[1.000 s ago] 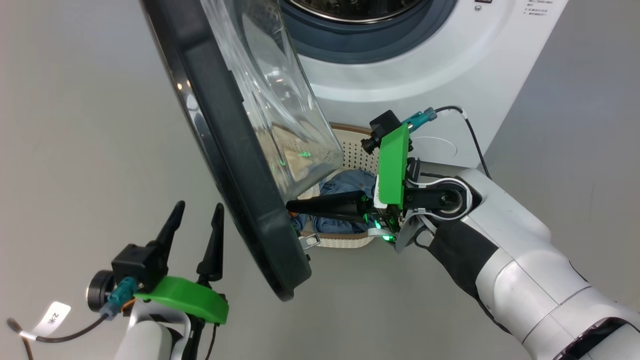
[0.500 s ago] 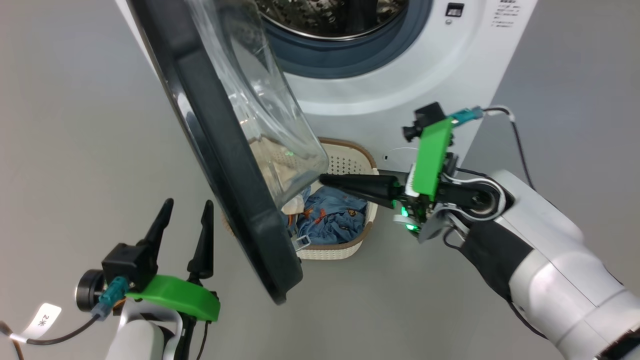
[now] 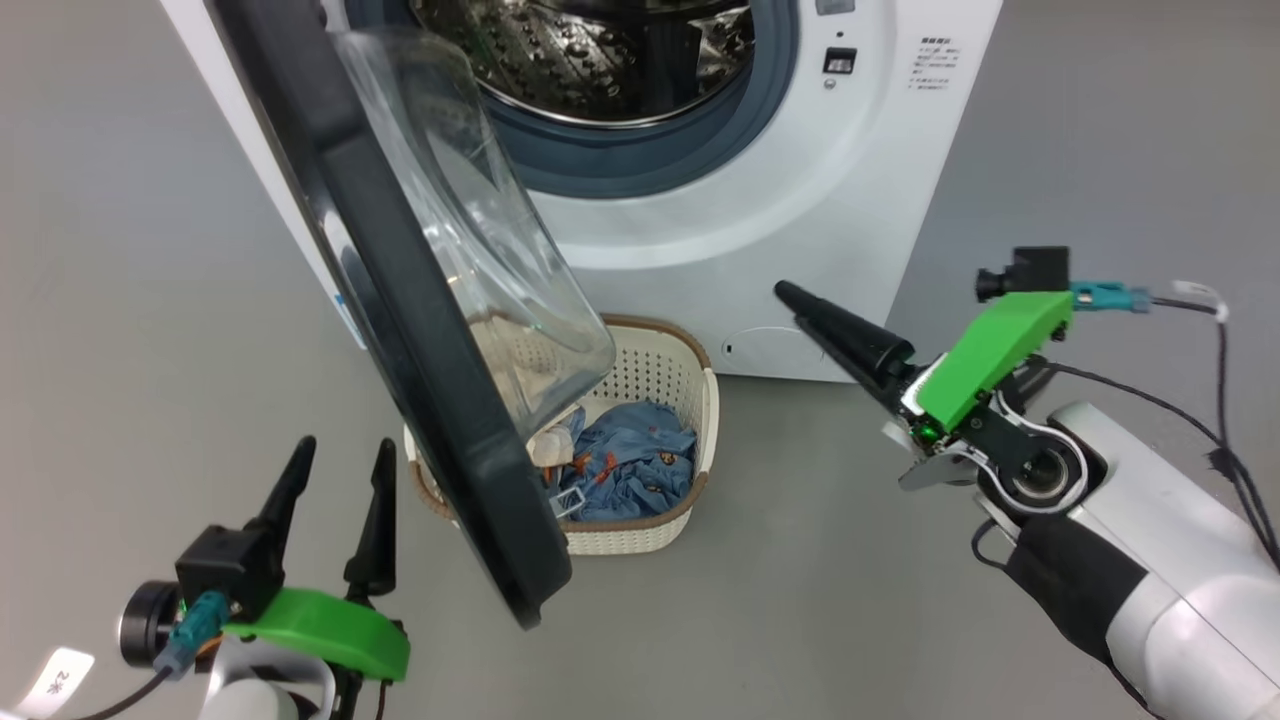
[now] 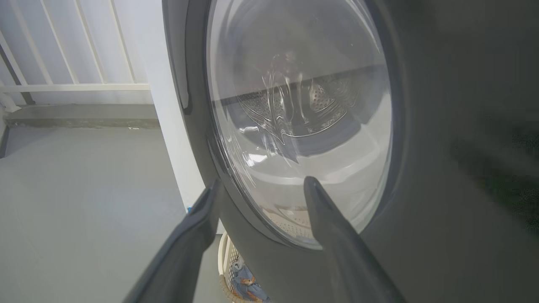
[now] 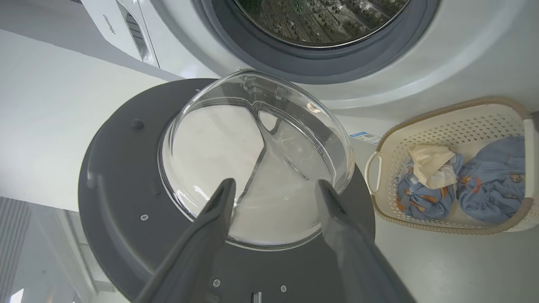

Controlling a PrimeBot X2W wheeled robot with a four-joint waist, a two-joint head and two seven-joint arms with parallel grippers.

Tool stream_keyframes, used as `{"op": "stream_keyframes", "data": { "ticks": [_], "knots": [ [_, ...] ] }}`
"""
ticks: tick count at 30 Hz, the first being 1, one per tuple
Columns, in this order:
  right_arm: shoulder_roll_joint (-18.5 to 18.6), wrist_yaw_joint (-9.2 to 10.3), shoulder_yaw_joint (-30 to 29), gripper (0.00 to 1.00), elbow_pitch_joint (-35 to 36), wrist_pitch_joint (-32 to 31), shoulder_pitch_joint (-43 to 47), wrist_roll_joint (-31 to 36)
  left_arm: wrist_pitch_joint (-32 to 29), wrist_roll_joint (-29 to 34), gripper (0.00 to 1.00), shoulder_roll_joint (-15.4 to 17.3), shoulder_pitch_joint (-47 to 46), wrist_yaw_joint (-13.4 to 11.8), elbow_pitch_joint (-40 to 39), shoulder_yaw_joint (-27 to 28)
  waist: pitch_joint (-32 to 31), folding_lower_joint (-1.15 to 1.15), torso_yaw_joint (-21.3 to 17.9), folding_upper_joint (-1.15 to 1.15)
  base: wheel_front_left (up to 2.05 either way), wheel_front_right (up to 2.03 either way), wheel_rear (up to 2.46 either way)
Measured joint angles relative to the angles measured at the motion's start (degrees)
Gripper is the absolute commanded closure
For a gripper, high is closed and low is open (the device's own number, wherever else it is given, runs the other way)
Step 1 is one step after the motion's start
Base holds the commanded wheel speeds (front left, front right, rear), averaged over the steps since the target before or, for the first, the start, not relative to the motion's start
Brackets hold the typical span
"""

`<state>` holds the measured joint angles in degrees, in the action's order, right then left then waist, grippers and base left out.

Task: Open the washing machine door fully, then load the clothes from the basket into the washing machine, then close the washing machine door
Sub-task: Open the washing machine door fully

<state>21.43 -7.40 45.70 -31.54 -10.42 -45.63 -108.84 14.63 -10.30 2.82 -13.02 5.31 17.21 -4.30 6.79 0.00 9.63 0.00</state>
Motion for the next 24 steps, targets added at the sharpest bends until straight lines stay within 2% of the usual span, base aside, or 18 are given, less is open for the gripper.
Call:
{"op": "stream_keyframes", "data": {
  "ticks": [5,6,11,13,15,19,24],
  "knots": [
    [2.5,0.0,2.0,0.0,3.5,11.9,2.4,8.3,0.0,0.0,0.0,0.1,1.6,0.0,0.0,0.4,-1.4,0.0,-0.9,0.0,0.0,0.0,0.0],
    [2.5,0.0,2.0,0.0,3.5,11.9,2.4,8.3,0.0,0.0,0.0,0.1,1.6,0.0,0.0,0.4,-1.4,0.0,-0.9,0.0,0.0,0.0,0.0],
    [4.2,0.0,3.0,0.0,4.5,22.7,4.6,16.7,0.0,0.4,0.0,0.2,2.1,0.0,-0.1,0.8,-2.6,0.0,-1.7,0.0,0.0,0.0,0.0],
    [4.3,0.0,2.2,0.0,4.5,24.2,5.5,19.8,0.0,0.5,0.0,0.3,2.9,0.0,-0.1,0.9,-3.1,0.0,-2.0,0.0,0.0,0.0,0.0],
    [4.6,0.0,0.9,0.0,4.5,24.7,6.3,26.8,0.0,0.5,0.0,0.4,3.8,0.0,-0.2,1.0,-3.5,0.0,-2.3,0.0,0.0,0.0,0.0],
    [3.5,0.0,-13.2,0.0,5.7,24.7,11.0,40.5,0.0,0.5,0.0,0.6,5.0,0.0,-0.6,1.1,-4.3,0.0,-3.1,0.0,0.0,0.0,0.0],
    [-1.4,0.0,-26.5,0.0,10.5,24.7,22.2,57.6,0.0,0.5,0.0,1.3,6.4,0.0,-1.2,1.6,-5.1,0.0,-4.2,0.0,0.0,0.0,0.0]
  ]
}}
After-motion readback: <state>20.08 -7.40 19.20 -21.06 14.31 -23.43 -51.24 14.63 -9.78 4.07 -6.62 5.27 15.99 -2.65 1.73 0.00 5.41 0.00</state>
